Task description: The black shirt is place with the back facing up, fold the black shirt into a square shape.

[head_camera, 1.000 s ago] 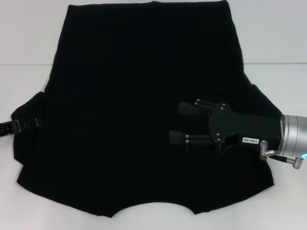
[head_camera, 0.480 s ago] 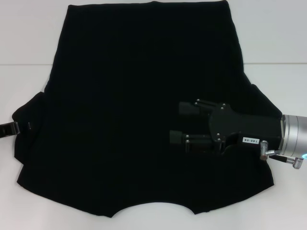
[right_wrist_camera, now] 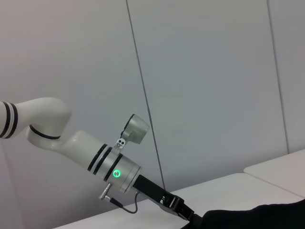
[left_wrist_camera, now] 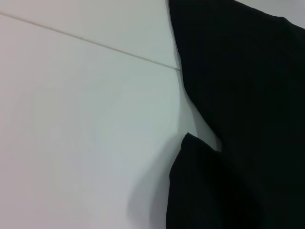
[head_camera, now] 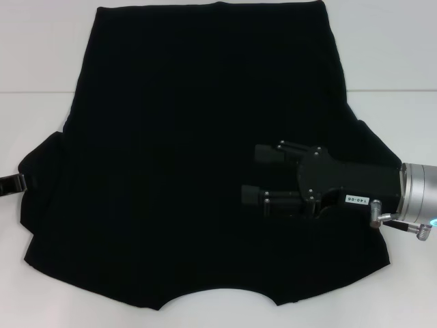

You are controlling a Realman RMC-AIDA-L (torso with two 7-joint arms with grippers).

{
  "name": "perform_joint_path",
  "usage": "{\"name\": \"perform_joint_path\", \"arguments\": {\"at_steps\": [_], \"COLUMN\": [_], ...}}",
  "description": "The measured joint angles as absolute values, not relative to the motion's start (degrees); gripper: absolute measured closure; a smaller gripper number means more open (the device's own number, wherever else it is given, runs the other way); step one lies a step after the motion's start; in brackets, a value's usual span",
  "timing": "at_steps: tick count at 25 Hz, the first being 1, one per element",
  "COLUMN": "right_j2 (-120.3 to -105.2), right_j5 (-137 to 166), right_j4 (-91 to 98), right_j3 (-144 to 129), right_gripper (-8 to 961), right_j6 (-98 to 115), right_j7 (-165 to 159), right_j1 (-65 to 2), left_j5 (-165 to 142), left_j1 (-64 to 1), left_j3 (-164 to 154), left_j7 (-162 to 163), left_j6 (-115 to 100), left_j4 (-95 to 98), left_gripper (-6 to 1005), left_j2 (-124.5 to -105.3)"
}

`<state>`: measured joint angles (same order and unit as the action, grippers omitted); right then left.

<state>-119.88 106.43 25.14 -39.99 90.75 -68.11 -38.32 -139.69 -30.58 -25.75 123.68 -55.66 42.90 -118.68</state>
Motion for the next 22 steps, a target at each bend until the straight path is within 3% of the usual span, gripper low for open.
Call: {"name": "perform_joint_path", "arguments": {"at_steps": [4,22], "right_j2": [-119.88,-119.88], "right_j5": [106.05,104.38], "right_j4": [25.14,24.23], "right_j3": [-39.99,-39.99], "right_gripper": [69,73], "right_j6": [90.59,90.43], "right_j7": [-68.11,-67.63], "right_j1": [-38.32,-38.15], "left_j5": [-139.73,-139.23], "left_j1": [-30.59,-29.31], "left_j3": [-25.75,-23.6], "left_j7": [123.66,123.9], "left_j6": [-55.63,-55.91], "left_j4": [42.92,45.69], "left_gripper": [997,997], "left_j2": [-118.65,-118.74]}}
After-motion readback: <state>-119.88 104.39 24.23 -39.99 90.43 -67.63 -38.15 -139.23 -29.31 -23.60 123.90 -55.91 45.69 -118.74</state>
